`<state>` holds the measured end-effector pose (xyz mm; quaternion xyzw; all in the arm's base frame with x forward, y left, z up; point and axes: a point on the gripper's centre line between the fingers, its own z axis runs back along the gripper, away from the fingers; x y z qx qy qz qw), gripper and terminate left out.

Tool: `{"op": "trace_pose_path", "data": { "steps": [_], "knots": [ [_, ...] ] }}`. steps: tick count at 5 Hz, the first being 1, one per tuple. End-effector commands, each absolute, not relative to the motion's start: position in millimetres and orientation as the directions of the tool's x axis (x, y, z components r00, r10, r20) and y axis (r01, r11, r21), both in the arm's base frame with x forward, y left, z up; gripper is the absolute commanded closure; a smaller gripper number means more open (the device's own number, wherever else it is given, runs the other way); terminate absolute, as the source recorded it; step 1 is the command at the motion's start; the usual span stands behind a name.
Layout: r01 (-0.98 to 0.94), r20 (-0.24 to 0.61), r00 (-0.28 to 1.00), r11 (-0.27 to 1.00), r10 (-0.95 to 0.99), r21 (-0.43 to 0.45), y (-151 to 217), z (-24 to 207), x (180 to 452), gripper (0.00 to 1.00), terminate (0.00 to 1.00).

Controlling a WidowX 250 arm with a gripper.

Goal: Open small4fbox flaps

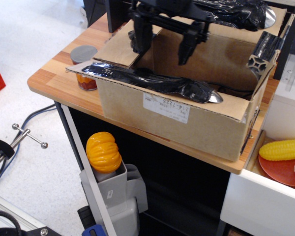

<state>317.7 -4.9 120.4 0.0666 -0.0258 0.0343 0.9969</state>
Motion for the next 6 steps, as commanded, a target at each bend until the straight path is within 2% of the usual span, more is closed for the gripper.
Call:
{"op": "trace_pose_path", "data": {
  "steps": [1,2,4,5,6],
  "knots": [
    [-0.113,0.146,0.984,0.988,0.098,0.101,-31,128,326,0.0,0.0],
    [-0.119,0.158,0.982,0.989,0.104,0.088,-37,117,326,0.0,0.0],
    [-0.095,0.149,0.986,0.991,0.08,0.098,-19,94,325,0.0,0.0],
    [-0.115,0.139,0.986,0.98,0.092,0.163,-2,80,323,0.0,0.0],
    [-0.109,0.125,0.989,0.97,0.083,0.216,3,81,321,0.0,0.0]
  ]
}}
